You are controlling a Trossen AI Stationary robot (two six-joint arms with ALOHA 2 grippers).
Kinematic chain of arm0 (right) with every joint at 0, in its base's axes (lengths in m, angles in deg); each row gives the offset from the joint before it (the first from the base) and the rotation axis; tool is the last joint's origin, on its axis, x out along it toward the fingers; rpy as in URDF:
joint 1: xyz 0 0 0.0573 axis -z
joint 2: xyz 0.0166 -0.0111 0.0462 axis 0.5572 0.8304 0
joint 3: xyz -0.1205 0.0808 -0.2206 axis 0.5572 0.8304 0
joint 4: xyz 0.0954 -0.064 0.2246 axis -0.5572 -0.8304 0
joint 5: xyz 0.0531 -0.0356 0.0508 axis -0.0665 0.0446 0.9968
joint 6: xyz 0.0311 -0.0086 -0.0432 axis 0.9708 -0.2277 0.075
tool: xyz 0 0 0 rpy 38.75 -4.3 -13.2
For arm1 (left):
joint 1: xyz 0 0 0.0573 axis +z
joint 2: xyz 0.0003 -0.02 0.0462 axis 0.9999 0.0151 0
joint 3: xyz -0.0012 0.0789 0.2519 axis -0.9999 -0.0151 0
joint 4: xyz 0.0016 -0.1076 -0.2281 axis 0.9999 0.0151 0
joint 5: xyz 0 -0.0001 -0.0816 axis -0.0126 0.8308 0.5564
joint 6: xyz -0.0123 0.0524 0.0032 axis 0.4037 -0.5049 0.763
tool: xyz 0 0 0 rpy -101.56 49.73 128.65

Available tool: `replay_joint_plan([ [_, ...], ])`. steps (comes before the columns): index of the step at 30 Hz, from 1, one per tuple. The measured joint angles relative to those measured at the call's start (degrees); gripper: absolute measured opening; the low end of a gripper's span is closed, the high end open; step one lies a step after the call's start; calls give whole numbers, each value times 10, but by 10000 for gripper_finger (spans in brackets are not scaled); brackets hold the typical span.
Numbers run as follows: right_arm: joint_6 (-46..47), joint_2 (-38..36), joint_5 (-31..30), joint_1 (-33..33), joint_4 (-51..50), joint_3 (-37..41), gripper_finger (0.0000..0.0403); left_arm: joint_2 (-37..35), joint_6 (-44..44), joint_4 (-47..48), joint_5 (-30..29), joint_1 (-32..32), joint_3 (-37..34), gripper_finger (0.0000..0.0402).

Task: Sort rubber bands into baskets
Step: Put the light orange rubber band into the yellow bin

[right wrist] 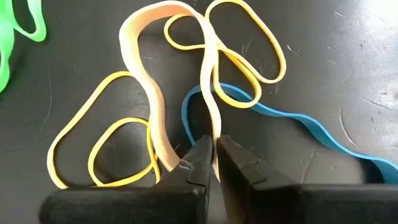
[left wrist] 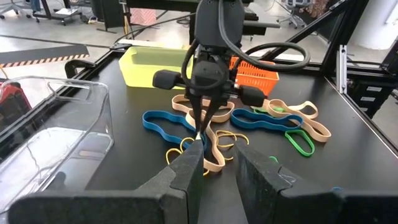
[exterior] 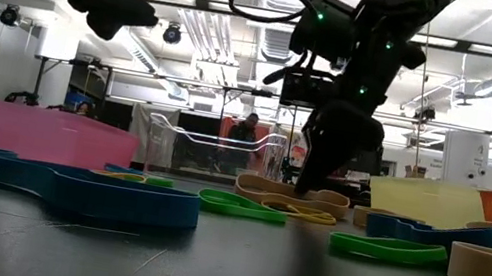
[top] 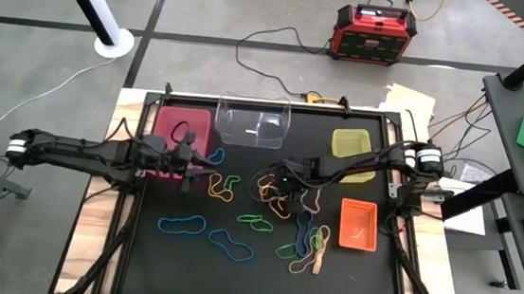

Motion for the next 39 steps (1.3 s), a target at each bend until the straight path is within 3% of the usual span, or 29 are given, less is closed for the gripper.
replay_joint_plan([
  [8,-14,-6,-23,1,2,1,8,10,0,0,0,0,0,75],
  [14,-27,-72,-39,0,-13,-7,8,11,1,-5,0,0,0,75],
  [18,-22,-147,-88,0,-49,-7,8,11,0,-11,0,0,0,75],
  [21,6,-207,-187,-7,-108,-7,8,11,0,-16,0,0,0,75],
  [25,99,-270,-360,-18,-222,-15,8,11,-1,-29,0,0,0,75],
  [28,208,-289,-423,-6,-332,-22,8,11,-6,-44,0,0,0,75],
  [33,446,-283,-426,45,-467,-10,8,11,-9,-57,0,0,0,75],
  [39,491,-266,-355,79,-473,13,32,15,7,-56,0,0,0,75],
])
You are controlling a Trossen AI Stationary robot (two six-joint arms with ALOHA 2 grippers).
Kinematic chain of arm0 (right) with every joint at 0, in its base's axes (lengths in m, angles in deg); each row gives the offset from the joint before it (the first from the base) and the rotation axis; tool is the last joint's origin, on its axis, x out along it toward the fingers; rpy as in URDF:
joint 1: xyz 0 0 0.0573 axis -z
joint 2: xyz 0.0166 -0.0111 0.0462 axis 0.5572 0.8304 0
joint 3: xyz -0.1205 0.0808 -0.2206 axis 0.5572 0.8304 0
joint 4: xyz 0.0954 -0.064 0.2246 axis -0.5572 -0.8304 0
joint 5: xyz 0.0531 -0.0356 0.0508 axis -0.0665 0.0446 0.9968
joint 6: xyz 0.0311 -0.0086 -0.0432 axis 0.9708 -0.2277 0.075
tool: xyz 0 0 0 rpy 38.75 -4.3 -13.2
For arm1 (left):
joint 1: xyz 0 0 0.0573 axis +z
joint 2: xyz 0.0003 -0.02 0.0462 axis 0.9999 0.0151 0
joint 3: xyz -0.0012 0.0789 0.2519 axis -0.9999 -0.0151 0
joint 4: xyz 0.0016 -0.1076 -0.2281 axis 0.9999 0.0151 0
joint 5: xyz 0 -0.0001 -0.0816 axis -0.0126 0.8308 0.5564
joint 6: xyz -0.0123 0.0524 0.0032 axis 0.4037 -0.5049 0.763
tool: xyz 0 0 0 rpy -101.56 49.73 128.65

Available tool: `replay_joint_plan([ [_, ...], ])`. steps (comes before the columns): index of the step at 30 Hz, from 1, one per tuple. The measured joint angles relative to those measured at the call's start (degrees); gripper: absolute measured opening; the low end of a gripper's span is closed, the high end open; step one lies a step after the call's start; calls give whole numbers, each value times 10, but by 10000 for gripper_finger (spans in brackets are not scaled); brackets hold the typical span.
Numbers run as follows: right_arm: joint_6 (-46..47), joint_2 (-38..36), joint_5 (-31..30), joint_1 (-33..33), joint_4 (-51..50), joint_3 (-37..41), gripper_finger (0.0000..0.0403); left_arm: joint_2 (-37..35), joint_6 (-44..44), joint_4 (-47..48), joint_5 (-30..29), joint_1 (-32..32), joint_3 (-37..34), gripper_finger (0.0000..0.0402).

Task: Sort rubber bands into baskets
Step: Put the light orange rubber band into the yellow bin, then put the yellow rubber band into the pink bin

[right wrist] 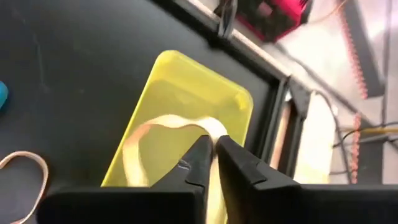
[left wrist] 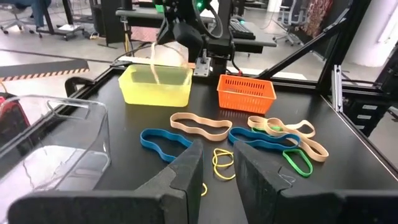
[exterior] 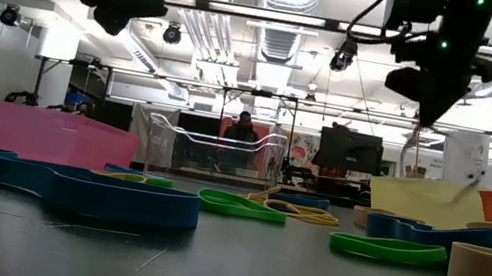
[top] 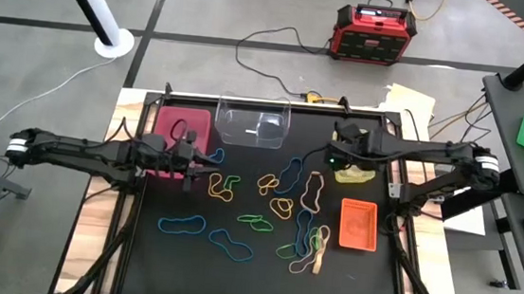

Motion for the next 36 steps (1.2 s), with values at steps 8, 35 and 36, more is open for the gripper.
replay_joint_plan([
  [8,-6,-2,-2,-1,18,1,128,36,24,12,0,-1,0,77],
  [35,-127,-26,-5,-76,209,4,183,414,20,257,-48,-44,159,157],
  [36,-127,-26,-5,-76,209,4,183,418,24,257,-48,-44,158,157],
])
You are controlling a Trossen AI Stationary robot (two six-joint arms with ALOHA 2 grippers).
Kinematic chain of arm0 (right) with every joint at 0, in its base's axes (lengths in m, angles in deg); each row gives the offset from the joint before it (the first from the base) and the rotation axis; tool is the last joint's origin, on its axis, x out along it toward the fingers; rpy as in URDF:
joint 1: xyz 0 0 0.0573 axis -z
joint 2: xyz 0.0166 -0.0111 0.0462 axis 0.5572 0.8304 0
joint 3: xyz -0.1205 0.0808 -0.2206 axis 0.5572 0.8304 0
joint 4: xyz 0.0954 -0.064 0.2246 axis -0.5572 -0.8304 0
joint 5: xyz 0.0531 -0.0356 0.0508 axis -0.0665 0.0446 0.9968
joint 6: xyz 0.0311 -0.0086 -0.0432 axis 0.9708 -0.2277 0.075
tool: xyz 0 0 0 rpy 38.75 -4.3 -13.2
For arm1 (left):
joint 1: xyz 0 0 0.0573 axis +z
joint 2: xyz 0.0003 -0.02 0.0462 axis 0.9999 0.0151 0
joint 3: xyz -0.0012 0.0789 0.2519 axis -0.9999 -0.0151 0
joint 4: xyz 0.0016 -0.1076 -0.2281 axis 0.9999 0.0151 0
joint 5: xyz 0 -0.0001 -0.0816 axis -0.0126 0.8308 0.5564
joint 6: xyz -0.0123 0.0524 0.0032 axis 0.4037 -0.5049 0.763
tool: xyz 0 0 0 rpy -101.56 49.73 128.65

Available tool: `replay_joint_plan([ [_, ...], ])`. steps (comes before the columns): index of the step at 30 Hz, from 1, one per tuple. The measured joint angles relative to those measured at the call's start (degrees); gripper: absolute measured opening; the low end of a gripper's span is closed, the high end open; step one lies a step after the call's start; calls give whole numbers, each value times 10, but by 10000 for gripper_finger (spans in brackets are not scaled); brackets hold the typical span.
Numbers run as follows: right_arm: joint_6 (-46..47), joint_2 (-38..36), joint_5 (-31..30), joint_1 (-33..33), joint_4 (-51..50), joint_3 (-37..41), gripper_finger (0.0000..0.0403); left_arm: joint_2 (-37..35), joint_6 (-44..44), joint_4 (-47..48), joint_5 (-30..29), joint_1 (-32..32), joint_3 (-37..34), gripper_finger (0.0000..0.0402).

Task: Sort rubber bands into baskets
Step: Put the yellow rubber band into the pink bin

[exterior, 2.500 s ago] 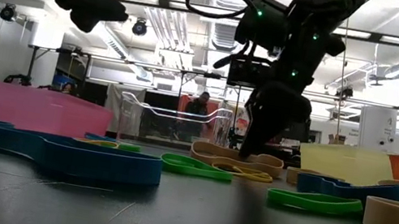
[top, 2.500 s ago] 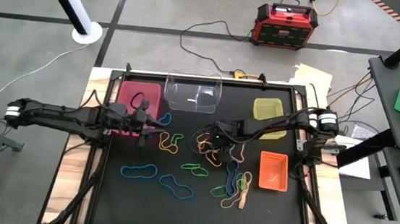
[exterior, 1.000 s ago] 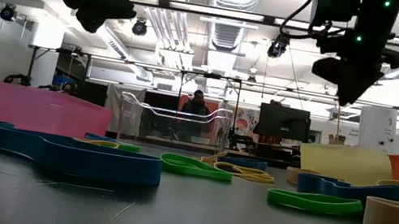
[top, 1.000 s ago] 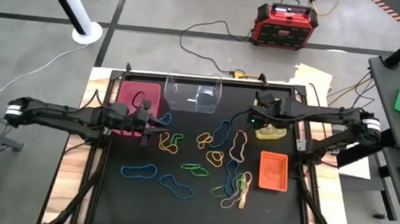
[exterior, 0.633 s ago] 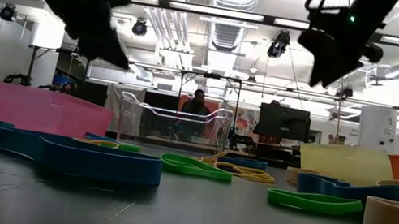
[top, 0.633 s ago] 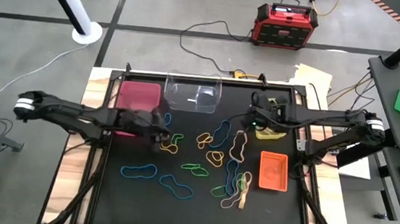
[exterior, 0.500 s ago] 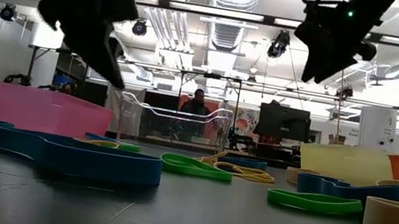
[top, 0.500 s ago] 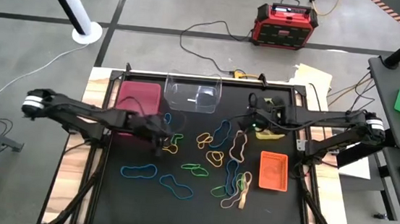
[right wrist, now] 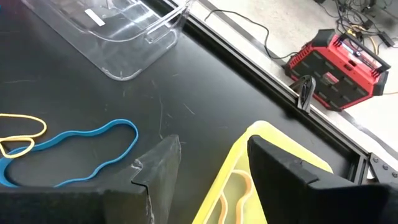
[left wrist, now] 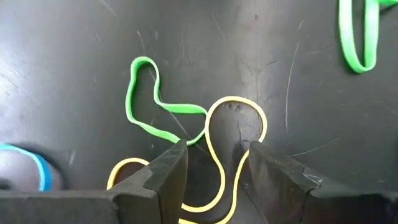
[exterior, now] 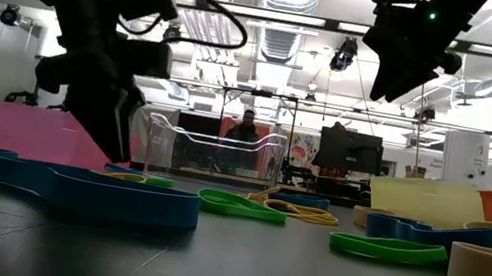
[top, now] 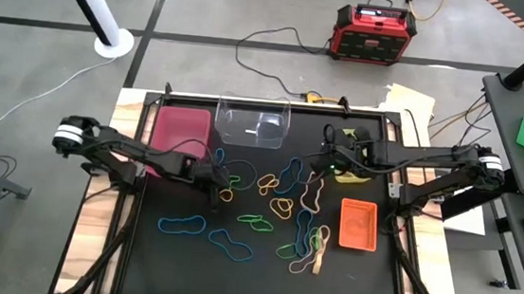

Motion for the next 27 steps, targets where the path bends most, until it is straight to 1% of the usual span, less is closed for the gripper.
replay_joint_plan([
  [5,0,0,0,0,1,1,185,25,22,-7,1,0,0,156],
  [9,0,0,0,0,1,1,183,43,28,-13,0,0,4,146],
  [13,0,0,0,0,1,1,185,52,35,-20,-7,-1,5,112],
  [15,0,0,0,0,1,2,184,52,35,-21,-11,0,5,84],
  [18,0,0,0,0,1,2,183,51,35,-19,-15,0,5,25],
  [19,0,0,0,0,1,2,183,50,35,-18,-18,-1,4,13],
  [23,0,0,0,0,1,2,183,34,36,-7,-20,-5,2,3],
  [27,0,0,0,0,1,3,183,-9,31,-9,-19,-15,1,0],
])
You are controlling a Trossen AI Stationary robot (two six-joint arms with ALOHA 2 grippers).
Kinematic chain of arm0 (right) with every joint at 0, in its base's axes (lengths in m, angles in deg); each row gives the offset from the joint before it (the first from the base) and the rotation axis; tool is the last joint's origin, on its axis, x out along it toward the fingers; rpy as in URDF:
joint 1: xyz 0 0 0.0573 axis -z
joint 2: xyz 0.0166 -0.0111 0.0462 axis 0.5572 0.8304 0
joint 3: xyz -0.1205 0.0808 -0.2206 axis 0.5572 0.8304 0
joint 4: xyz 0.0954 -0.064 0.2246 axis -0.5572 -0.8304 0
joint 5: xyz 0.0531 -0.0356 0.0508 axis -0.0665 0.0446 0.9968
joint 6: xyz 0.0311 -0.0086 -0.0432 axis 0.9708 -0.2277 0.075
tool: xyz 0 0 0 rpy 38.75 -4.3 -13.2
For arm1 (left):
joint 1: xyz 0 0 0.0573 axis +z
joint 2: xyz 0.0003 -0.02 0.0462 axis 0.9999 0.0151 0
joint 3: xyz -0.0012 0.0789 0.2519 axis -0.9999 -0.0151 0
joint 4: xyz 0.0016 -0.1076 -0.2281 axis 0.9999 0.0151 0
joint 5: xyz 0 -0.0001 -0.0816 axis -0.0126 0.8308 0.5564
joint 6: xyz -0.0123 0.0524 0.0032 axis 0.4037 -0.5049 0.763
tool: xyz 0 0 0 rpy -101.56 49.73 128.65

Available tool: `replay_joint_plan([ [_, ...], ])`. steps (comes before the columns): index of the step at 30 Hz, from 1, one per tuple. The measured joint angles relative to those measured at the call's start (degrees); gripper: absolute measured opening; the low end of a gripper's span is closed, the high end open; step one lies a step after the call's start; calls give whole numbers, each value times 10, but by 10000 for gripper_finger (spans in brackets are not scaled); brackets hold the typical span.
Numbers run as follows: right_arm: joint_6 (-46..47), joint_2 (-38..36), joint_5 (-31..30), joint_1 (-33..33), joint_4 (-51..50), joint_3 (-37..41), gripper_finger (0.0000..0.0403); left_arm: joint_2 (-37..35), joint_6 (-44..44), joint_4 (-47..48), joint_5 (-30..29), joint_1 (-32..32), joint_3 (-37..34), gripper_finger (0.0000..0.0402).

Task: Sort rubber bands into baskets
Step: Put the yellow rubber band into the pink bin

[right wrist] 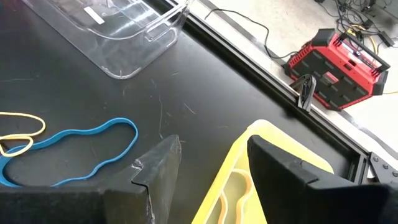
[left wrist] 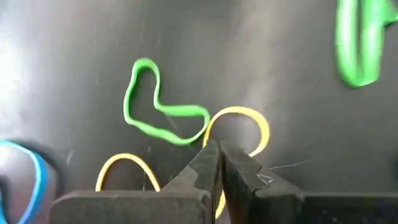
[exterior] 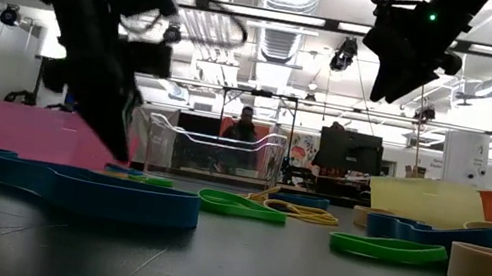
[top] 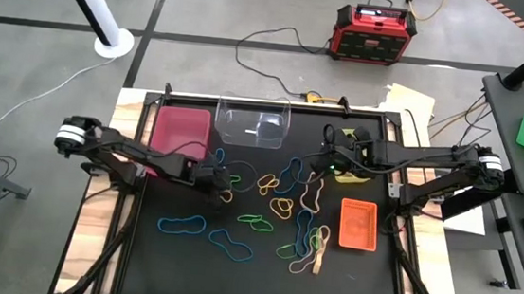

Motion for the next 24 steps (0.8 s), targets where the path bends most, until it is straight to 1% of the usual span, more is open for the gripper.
replay_joint_plan([
  [3,0,0,0,0,0,0,184,-40,-8,4,4,-4,0,0],
  [5,0,0,0,0,0,0,184,-59,-19,9,28,-5,0,0],
  [9,0,0,0,0,1,1,185,-62,-42,14,54,-6,-17,11],
  [12,0,0,0,0,1,2,184,-48,-76,11,80,-8,-30,40],
  [15,0,0,0,-3,5,6,185,-31,-86,7,81,-8,-35,83],
  [20,0,0,0,-11,17,14,185,-3,-95,-11,40,-8,-33,157],
  [22,0,0,0,-13,22,19,185,11,-96,-13,26,-8,-28,172],
  [24,0,0,0,-13,27,22,184,28,-95,-16,24,-7,-25,175],
])
